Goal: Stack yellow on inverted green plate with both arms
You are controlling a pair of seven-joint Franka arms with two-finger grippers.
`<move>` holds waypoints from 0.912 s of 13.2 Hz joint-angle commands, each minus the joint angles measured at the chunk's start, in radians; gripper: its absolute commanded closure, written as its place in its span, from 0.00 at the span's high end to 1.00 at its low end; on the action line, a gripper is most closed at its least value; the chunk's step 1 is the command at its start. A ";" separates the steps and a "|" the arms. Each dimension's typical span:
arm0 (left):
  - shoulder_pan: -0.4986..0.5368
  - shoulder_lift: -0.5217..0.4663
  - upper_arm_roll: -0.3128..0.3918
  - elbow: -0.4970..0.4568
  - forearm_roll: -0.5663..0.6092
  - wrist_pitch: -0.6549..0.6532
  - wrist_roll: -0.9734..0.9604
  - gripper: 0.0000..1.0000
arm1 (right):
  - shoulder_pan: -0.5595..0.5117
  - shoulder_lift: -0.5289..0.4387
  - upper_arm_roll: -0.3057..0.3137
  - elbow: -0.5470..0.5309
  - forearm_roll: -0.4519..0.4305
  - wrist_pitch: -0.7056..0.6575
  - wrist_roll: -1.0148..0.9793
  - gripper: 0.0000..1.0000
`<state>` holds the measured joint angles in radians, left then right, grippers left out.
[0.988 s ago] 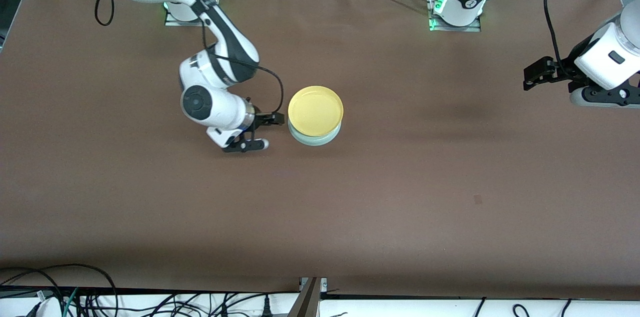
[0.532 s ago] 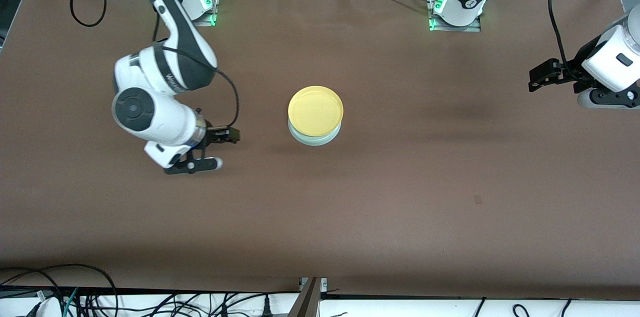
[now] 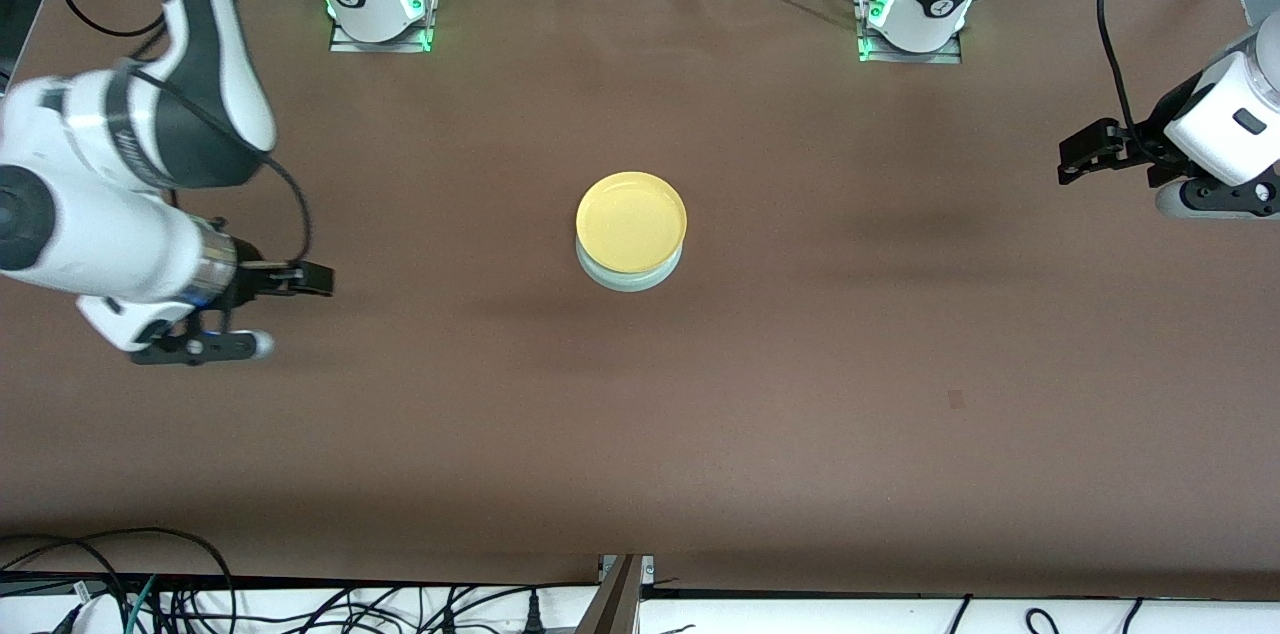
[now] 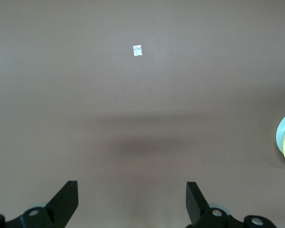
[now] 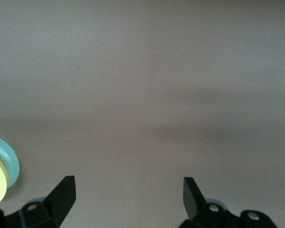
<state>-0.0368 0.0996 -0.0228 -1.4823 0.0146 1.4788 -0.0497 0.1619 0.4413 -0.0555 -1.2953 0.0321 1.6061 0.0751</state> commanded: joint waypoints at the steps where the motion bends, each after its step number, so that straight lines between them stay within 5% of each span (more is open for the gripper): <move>1: 0.003 0.005 -0.008 0.020 0.015 -0.012 0.013 1.00 | -0.054 -0.165 0.011 -0.125 0.002 -0.057 -0.005 1.00; 6: 0.003 0.005 -0.008 0.020 0.015 -0.012 0.013 1.00 | -0.110 -0.299 0.014 -0.145 -0.014 -0.213 -0.014 1.00; 12: 0.003 0.005 -0.008 0.020 0.015 -0.012 0.013 1.00 | -0.145 -0.400 0.014 -0.145 -0.008 -0.206 -0.017 1.00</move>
<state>-0.0369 0.0996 -0.0259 -1.4823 0.0146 1.4787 -0.0497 0.0397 0.0715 -0.0561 -1.4087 0.0307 1.4003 0.0684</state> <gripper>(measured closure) 0.000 0.000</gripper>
